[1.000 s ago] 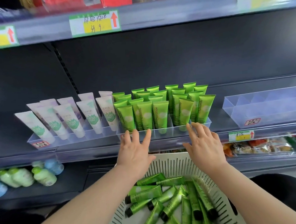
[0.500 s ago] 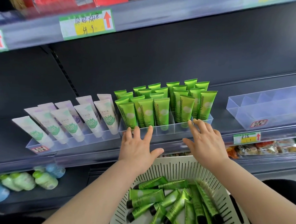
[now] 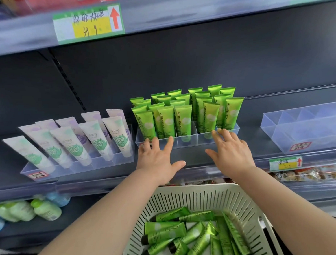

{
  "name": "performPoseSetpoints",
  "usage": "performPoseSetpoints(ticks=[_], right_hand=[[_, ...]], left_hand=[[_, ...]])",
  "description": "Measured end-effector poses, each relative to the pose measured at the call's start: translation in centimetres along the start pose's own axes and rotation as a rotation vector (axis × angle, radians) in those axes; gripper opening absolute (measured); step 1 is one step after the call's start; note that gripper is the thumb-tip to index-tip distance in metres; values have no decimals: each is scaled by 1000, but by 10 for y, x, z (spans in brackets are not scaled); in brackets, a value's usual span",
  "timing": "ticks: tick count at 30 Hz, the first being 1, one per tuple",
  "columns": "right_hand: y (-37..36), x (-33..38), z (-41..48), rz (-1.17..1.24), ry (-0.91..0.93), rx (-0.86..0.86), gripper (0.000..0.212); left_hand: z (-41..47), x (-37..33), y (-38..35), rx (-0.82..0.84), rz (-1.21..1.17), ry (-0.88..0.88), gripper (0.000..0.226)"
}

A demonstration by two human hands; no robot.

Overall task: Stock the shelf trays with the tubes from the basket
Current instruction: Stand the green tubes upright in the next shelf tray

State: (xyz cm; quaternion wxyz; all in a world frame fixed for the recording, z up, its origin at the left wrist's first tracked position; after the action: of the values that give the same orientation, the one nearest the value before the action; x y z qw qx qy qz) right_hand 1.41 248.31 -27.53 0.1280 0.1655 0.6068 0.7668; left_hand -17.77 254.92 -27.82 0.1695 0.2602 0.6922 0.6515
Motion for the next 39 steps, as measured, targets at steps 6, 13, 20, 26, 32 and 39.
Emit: performPoseSetpoints(ticks=[6, 13, 20, 26, 32, 39], right_hand=[[-2, 3, 22, 2, -5, 22, 65], [-5, 6, 44, 23, -15, 41, 65], [-9, 9, 62, 56, -34, 47, 66], [-11, 10, 72, 93, -54, 39, 69], [-12, 9, 81, 111, -57, 40, 71], [-14, 9, 87, 119, -55, 17, 73]], left_hand=[[20, 6, -1, 5, -21, 16, 90], [43, 15, -1, 35, -47, 18, 90], [62, 21, 1, 54, -54, 21, 90], [72, 23, 1, 34, -50, 20, 90], [81, 26, 2, 27, -59, 23, 90], [88, 30, 0, 33, -78, 27, 90]])
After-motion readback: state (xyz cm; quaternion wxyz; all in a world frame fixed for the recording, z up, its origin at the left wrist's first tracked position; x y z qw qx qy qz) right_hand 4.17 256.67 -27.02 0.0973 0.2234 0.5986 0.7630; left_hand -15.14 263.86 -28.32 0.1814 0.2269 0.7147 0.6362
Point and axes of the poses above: each hand's wrist, its own z-axis towards the middle knuckle, its own y-axis out of the back of the hand, x = y × z, the point moved 8 cm from there along z, towards the middle knuckle, and after that the axes turned 9 degrees about -y, right-handed, at the moved point
